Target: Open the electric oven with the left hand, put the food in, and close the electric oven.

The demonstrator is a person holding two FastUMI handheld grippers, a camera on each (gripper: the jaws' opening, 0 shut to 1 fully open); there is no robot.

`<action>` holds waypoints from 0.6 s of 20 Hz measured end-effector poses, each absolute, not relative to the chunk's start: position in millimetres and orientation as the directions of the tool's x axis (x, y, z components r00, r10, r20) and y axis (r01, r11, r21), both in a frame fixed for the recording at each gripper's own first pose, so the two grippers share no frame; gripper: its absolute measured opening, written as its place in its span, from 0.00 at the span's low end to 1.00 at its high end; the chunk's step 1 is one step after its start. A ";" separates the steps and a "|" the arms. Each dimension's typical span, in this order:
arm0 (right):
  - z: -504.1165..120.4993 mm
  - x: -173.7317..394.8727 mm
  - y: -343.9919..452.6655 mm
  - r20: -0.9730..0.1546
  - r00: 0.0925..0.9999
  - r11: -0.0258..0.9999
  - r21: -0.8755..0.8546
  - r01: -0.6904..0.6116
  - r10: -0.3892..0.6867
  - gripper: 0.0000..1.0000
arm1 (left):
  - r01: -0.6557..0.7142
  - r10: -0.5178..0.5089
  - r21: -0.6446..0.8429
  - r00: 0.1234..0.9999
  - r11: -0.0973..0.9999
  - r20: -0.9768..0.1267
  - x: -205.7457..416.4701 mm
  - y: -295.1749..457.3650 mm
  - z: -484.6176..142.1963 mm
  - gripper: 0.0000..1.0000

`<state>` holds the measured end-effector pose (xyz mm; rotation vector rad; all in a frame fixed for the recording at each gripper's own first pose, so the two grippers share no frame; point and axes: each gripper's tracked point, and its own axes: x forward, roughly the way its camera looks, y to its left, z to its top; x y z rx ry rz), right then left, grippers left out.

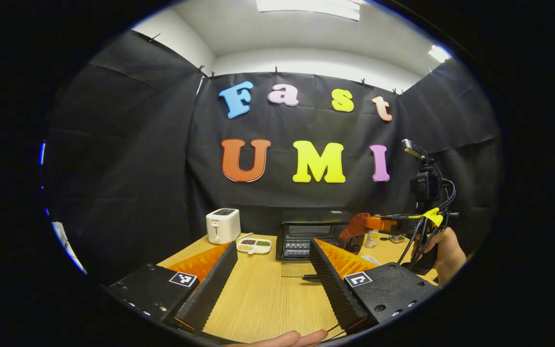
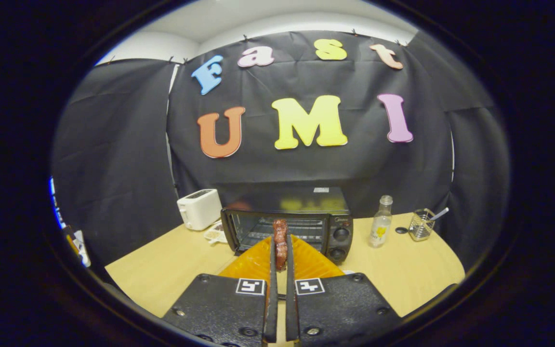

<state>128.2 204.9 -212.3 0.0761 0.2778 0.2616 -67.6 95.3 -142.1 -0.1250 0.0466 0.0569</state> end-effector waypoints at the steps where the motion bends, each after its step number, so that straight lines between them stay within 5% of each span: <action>1: -215.3 131.7 205.1 -0.257 0.929 0.960 0.146 -0.237 0.268 0.10 | -0.064 0.059 -0.123 0.997 0.990 -0.047 -65.2 97.6 -142.5 0.95; 12: -243.4 185.9 213.8 -0.250 0.920 0.885 0.433 -0.174 0.303 0.10 | -0.104 0.099 -0.092 0.993 0.990 -0.060 -25.8 124.4 -153.9 0.95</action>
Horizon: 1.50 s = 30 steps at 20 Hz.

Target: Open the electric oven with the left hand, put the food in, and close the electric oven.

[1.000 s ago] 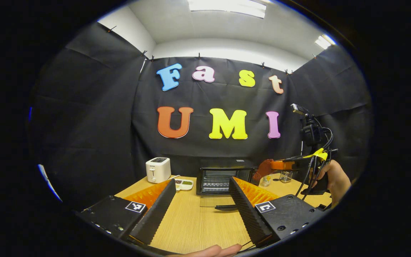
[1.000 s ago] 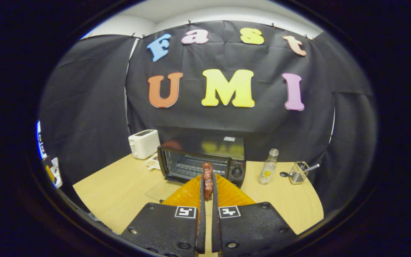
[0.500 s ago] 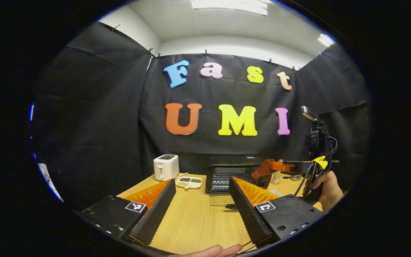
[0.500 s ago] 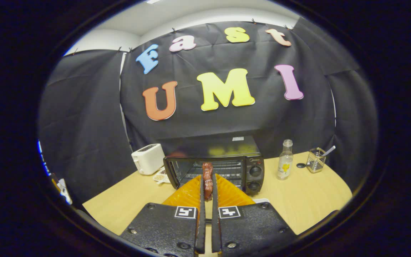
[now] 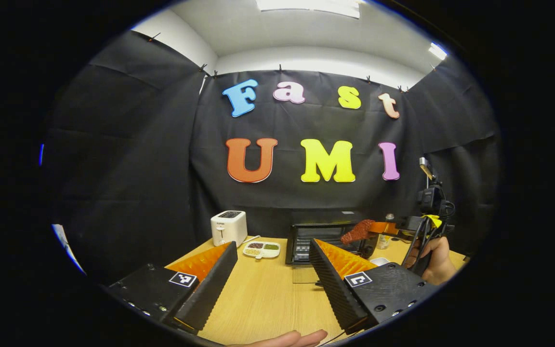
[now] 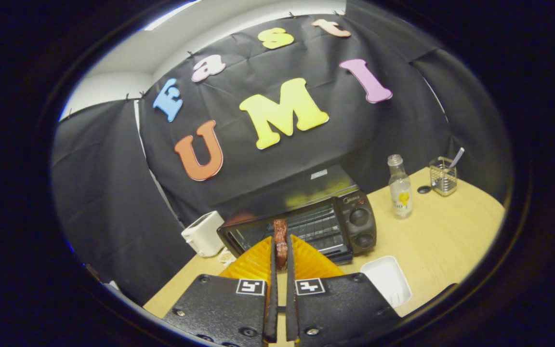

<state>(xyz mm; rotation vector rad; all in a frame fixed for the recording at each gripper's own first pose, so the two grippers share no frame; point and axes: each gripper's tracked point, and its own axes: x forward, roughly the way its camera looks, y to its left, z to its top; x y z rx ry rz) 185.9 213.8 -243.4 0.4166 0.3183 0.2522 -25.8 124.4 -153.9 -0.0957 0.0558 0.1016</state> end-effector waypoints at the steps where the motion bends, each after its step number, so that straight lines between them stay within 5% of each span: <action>1: -246.5 191.3 213.0 -0.251 0.919 0.874 0.456 -0.167 0.306 0.10 | -0.110 0.105 -0.084 0.992 0.990 -0.066 -21.5 126.0 -156.3 0.95; 21: -346.2 336.8 250.3 -0.285 0.900 0.633 0.774 0.014 0.329 0.10 | -0.072 0.068 -0.026 0.991 0.997 -0.114 19.5 105.8 -189.2 0.96; 30: -366.1 363.2 257.8 -0.293 0.932 0.697 0.714 0.064 0.214 0.14 | -0.063 0.058 -0.042 0.990 0.997 -0.128 11.7 105.7 -199.4 0.95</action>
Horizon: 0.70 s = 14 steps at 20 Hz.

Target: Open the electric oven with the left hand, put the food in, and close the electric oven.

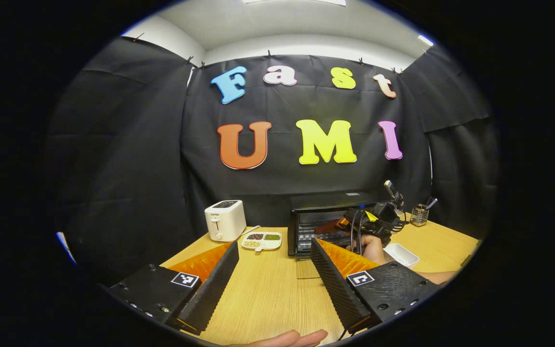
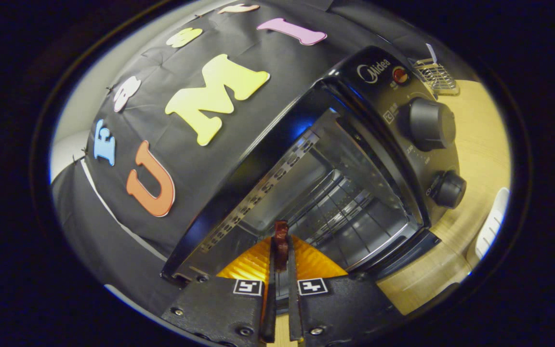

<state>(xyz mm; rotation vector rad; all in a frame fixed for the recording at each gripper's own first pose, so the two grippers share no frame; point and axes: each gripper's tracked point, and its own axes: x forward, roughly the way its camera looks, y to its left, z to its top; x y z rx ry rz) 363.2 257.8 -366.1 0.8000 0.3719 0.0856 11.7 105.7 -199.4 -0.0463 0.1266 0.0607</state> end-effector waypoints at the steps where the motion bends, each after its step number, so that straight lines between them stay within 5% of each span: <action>1: -367.8 362.1 255.2 -0.303 0.933 0.711 0.699 0.078 0.195 0.15 | -0.060 0.053 -0.046 0.990 0.997 -0.134 9.2 103.6 -201.0 0.95; 3: -370.7 357.5 250.6 -0.316 0.935 0.741 0.665 0.098 0.160 0.16 | -0.056 0.050 -0.039 0.990 0.998 -0.135 4.8 103.5 -199.0 0.96; 4: -366.9 357.8 248.7 -0.307 0.938 0.742 0.665 0.088 0.163 0.33 | -0.053 0.048 -0.033 0.990 0.998 -0.131 2.0 103.4 -197.4 0.96; 6: -364.2 352.8 244.5 -0.296 0.943 0.749 0.657 0.085 0.152 0.35 | -0.047 0.042 -0.030 0.991 0.998 -0.126 -2.5 101.9 -194.4 0.95; 7: -362.2 348.2 242.8 -0.289 0.945 0.756 0.650 0.077 0.152 0.27 | -0.047 0.042 -0.035 0.991 0.998 -0.125 -3.8 100.6 -195.6 0.96; 8: -357.9 342.7 243.4 -0.277 0.947 0.761 0.646 0.059 0.162 0.39 | -0.047 0.042 -0.042 0.991 0.998 -0.125 -5.2 100.7 -195.9 0.95; 11: -345.3 320.3 239.4 -0.262 0.950 0.789 0.614 0.031 0.167 0.48 | -0.036 0.027 -0.063 0.990 0.997 -0.141 -9.9 95.8 -201.0 0.96; 13: -329.3 301.4 235.7 -0.234 0.957 0.804 0.595 0.004 0.168 0.41 | -0.024 0.011 -0.078 0.988 0.997 -0.157 -14.5 92.8 -203.4 0.95; 14: -321.2 291.4 234.1 -0.219 0.960 0.815 0.579 -0.016 0.174 0.53 | -0.017 0.003 -0.084 0.987 0.996 -0.160 -17.2 91.2 -203.1 0.96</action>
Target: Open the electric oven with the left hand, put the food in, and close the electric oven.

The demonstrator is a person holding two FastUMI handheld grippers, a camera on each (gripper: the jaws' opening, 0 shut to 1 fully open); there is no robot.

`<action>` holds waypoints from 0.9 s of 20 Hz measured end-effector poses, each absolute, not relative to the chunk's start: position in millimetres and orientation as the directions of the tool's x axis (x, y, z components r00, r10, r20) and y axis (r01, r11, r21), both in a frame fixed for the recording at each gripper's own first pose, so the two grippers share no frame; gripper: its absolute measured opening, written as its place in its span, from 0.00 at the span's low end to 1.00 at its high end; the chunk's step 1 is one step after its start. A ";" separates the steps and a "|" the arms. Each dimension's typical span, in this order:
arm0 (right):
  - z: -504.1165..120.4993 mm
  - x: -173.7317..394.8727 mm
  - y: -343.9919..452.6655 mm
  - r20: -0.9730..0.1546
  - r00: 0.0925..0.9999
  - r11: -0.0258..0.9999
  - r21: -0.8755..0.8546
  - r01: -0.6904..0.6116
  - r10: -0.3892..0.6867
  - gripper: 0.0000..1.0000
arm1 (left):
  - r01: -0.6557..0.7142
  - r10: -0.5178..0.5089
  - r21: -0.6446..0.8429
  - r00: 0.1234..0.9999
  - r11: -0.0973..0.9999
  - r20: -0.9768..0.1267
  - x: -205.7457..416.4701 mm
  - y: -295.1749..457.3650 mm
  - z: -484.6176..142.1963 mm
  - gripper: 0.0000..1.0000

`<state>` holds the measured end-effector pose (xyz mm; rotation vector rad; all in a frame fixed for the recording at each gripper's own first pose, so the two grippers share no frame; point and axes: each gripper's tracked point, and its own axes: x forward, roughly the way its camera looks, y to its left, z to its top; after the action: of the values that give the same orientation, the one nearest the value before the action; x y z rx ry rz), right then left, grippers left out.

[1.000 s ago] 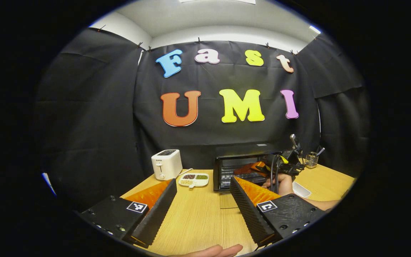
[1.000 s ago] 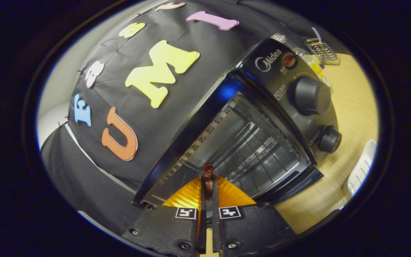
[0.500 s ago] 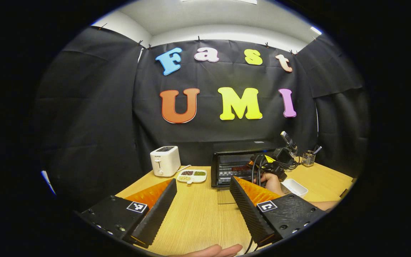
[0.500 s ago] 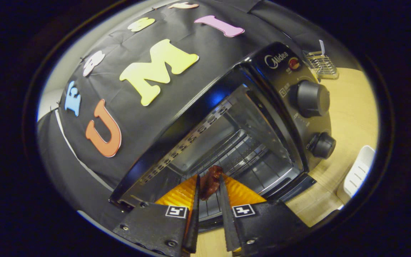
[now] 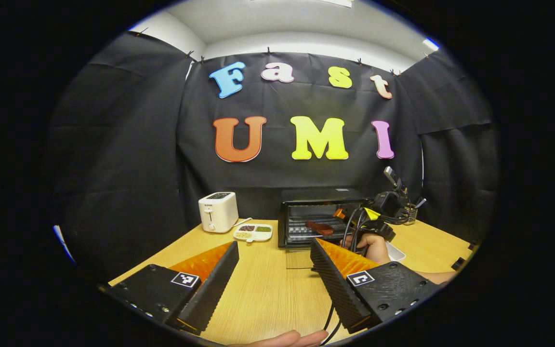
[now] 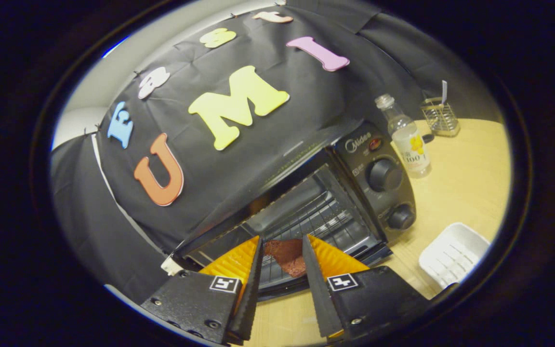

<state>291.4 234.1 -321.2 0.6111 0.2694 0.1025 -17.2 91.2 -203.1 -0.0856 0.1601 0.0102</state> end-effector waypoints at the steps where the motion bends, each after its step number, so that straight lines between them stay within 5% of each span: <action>1: -311.4 278.8 232.6 -0.201 0.963 0.825 0.564 -0.037 0.181 0.48 | -0.017 0.003 -0.087 0.987 0.996 -0.162 -19.5 91.4 -202.0 0.95; 2: -301.7 267.4 230.2 -0.186 0.965 0.838 0.544 -0.055 0.183 0.59 | -0.019 0.004 -0.088 0.986 0.996 -0.165 -22.6 91.6 -200.6 0.96; 8: -226.3 184.8 219.2 -0.061 0.969 0.863 0.471 -0.182 0.238 0.75 | -0.009 -0.006 -0.093 0.988 0.996 -0.153 -26.0 82.4 -191.4 0.96; 10: -198.3 153.4 207.5 -0.030 0.966 0.858 0.467 -0.213 0.256 0.92 | -0.020 0.003 -0.097 0.985 0.995 -0.171 -21.2 82.5 -199.0 0.96; 13: -149.3 114.1 183.0 0.054 0.965 0.847 0.468 -0.251 0.256 0.98 | -0.018 0.001 -0.092 0.982 0.996 -0.189 -11.1 75.8 -208.3 0.96; 14: -138.1 105.6 170.2 0.060 0.969 0.857 0.455 -0.241 0.240 0.92 | -0.014 -0.004 -0.088 0.981 0.996 -0.196 -5.6 72.3 -211.7 0.96; 15: -132.0 94.2 158.8 0.057 0.971 0.867 0.439 -0.233 0.232 1.00 | -0.008 -0.009 -0.084 0.979 0.996 -0.204 -0.8 68.1 -216.4 0.96; 16: -122.8 85.6 151.7 0.050 0.972 0.876 0.424 -0.227 0.228 0.92 | -0.001 -0.016 -0.081 0.977 0.997 -0.211 6.0 62.1 -220.9 0.96; 18: -105.8 67.8 129.5 0.037 0.980 0.902 0.385 -0.196 0.197 0.99 | 0.016 -0.037 -0.093 0.973 0.996 -0.228 21.1 48.0 -233.7 0.96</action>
<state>67.8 129.5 -105.8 0.3980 0.0028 0.2032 21.1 48.0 -233.7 -0.0908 0.2311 -0.0268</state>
